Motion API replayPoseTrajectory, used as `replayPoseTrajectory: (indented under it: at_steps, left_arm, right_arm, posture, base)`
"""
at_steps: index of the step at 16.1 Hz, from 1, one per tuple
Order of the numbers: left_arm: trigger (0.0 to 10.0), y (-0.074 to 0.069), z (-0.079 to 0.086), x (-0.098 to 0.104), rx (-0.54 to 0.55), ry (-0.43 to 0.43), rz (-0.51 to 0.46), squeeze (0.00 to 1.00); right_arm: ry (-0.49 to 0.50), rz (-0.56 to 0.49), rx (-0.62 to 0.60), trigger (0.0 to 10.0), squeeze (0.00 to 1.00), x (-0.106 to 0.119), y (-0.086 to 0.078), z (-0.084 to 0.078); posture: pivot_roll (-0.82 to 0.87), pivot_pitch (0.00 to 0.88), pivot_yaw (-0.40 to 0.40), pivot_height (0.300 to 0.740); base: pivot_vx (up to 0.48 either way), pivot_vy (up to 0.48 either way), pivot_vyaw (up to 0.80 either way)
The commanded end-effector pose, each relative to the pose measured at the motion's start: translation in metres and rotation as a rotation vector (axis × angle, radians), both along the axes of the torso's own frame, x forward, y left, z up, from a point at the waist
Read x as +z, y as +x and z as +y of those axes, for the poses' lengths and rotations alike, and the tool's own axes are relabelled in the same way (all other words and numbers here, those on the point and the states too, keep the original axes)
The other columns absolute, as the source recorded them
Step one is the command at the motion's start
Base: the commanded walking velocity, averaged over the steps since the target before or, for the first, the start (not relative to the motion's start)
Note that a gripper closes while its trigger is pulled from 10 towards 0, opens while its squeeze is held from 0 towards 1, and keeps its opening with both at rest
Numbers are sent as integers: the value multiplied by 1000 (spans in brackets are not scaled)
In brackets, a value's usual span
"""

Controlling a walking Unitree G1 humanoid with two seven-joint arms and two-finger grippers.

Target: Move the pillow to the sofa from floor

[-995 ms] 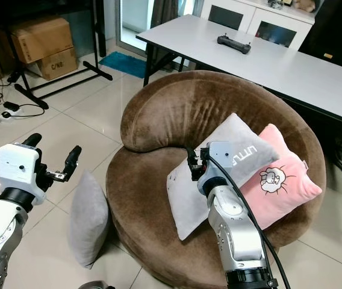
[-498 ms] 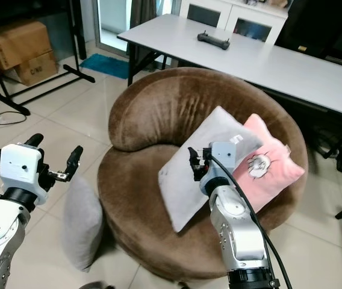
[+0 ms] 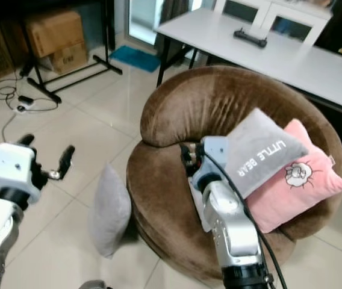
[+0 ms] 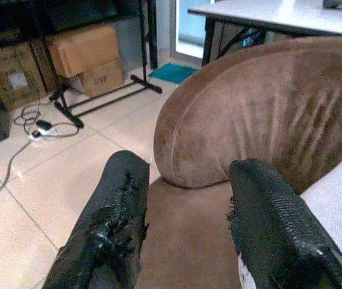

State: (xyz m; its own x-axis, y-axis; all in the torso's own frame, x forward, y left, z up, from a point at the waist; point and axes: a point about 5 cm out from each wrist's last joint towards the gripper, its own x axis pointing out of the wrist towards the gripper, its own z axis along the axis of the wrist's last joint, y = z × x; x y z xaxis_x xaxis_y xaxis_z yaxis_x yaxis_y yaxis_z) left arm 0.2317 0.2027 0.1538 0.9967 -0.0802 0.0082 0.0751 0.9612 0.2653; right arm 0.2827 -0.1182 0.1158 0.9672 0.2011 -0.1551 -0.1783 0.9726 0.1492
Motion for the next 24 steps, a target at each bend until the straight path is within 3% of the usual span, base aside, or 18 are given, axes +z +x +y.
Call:
replayPoseTrajectory:
  at_steps: [1, 5, 14, 23, 24]
  left_arm:
    - [10000, 0, -8, 0, -23, -28, -12, 153]
    - [10000, 3, -3, 0, 30, -34, -15, 180]
    - [10000, 4, -1, 3, 29, -48, -27, 204]
    - [10000, 2, -2, -1, 22, -20, -11, 153]
    - [10000, 2, -2, -1, 18, -12, -9, 157]
  right_arm:
    - [-11, 18, -39, 10000, 0, -4, -1, -12]
    - [-15, 12, -64, 10000, 0, -5, -1, -15]
    - [-31, 5, -25, 10000, 0, -4, 0, -10]
    - [-38, 27, -19, 10000, 0, -12, -1, -14]
    - [7, 22, -33, 10000, 0, -13, -2, -15]
  posture:
    - [129, 0, -121, 740]
    - [129, 0, -121, 740]
    - [132, 0, -118, 740]
    - [133, 0, -121, 740]
    - [136, 0, -122, 730]
  base:
    - [0, 0, 0]
    - [0, 0, 0]
    - [339, 0, 788]
    - [215, 0, 0]
    - [0, 0, 0]
